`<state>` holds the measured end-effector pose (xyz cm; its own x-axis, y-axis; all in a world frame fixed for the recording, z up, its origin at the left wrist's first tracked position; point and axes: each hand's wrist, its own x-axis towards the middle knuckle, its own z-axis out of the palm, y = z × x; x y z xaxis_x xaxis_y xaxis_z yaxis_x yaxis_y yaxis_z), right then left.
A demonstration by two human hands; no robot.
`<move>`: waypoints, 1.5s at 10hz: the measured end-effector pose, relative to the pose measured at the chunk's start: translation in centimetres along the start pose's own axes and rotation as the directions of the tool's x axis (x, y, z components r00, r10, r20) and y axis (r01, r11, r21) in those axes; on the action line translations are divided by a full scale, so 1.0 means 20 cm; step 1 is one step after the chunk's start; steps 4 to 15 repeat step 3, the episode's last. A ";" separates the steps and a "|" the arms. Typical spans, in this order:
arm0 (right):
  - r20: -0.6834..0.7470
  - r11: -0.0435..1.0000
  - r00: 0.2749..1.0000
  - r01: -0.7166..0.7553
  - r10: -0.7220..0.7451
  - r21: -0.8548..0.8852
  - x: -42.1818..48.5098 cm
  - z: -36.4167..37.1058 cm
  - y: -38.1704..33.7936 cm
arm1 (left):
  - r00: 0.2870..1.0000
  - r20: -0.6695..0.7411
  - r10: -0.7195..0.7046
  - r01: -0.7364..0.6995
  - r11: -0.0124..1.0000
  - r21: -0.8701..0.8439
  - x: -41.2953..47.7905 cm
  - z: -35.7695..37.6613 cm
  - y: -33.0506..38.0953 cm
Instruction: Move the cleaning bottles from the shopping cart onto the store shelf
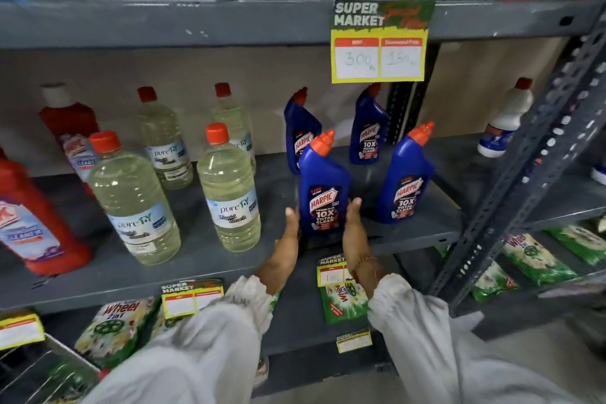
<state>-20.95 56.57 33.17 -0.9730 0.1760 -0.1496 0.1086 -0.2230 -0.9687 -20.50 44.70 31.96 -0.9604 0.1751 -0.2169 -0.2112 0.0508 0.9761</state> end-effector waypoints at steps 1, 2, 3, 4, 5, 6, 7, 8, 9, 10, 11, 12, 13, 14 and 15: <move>-0.082 0.996 0.997 0.005 -0.013 -0.089 -0.05 0.01 0.01 | 0.999 -0.026 -0.047 0.046 0.998 -0.042 0.03 -0.03 -0.08; -0.146 0.929 0.985 0.034 -0.094 -0.369 -0.10 0.02 0.07 | 0.986 -0.151 0.074 -0.088 0.992 -0.094 -0.03 -0.01 -0.05; -0.153 0.790 0.983 -0.014 -0.101 -0.613 -0.14 0.06 0.15 | 0.897 -0.409 0.170 -0.174 0.984 0.027 -0.17 -0.02 -0.04; -0.153 0.790 0.983 -0.014 -0.101 -0.613 -0.14 0.06 0.15 | 0.897 -0.409 0.170 -0.174 0.984 0.027 -0.17 -0.02 -0.04; -0.153 0.790 0.983 -0.014 -0.101 -0.613 -0.14 0.06 0.15 | 0.897 -0.409 0.170 -0.174 0.984 0.027 -0.17 -0.02 -0.04; -0.153 0.790 0.983 -0.014 -0.101 -0.613 -0.14 0.06 0.15 | 0.897 -0.409 0.170 -0.174 0.984 0.027 -0.17 -0.02 -0.04; -0.153 0.790 0.983 -0.014 -0.101 -0.613 -0.14 0.06 0.15 | 0.897 -0.409 0.170 -0.174 0.984 0.027 -0.17 -0.02 -0.04; -0.153 0.790 0.983 -0.014 -0.101 -0.613 -0.14 0.06 0.15 | 0.897 -0.409 0.170 -0.174 0.984 0.027 -0.17 -0.02 -0.04; -0.153 0.790 0.983 -0.014 -0.101 -0.613 -0.14 0.06 0.15 | 0.897 -0.409 0.170 -0.174 0.984 0.027 -0.17 -0.02 -0.04; -0.153 0.790 0.983 -0.014 -0.101 -0.613 -0.14 0.06 0.15 | 0.897 -0.409 0.170 -0.174 0.984 0.027 -0.17 -0.02 -0.04; -0.153 0.790 0.983 -0.014 -0.101 -0.613 -0.14 0.06 0.15 | 0.897 -0.409 0.170 -0.174 0.984 0.027 -0.17 -0.02 -0.04; -0.153 0.790 0.983 -0.014 -0.101 -0.613 -0.14 0.06 0.15 | 0.897 -0.409 0.170 -0.174 0.984 0.027 -0.17 -0.02 -0.04; -0.153 0.790 0.983 -0.014 -0.101 -0.613 -0.14 0.06 0.15 | 0.897 -0.409 0.170 -0.174 0.984 0.027 -0.17 -0.02 -0.04; -0.153 0.790 0.983 -0.014 -0.101 -0.613 -0.14 0.06 0.15 | 0.897 -0.409 0.170 -0.174 0.984 0.027 -0.17 -0.02 -0.04; -0.153 0.790 0.983 -0.014 -0.101 -0.613 -0.14 0.06 0.15 | 0.897 -0.409 0.170 -0.174 0.984 0.027 -0.17 -0.02 -0.04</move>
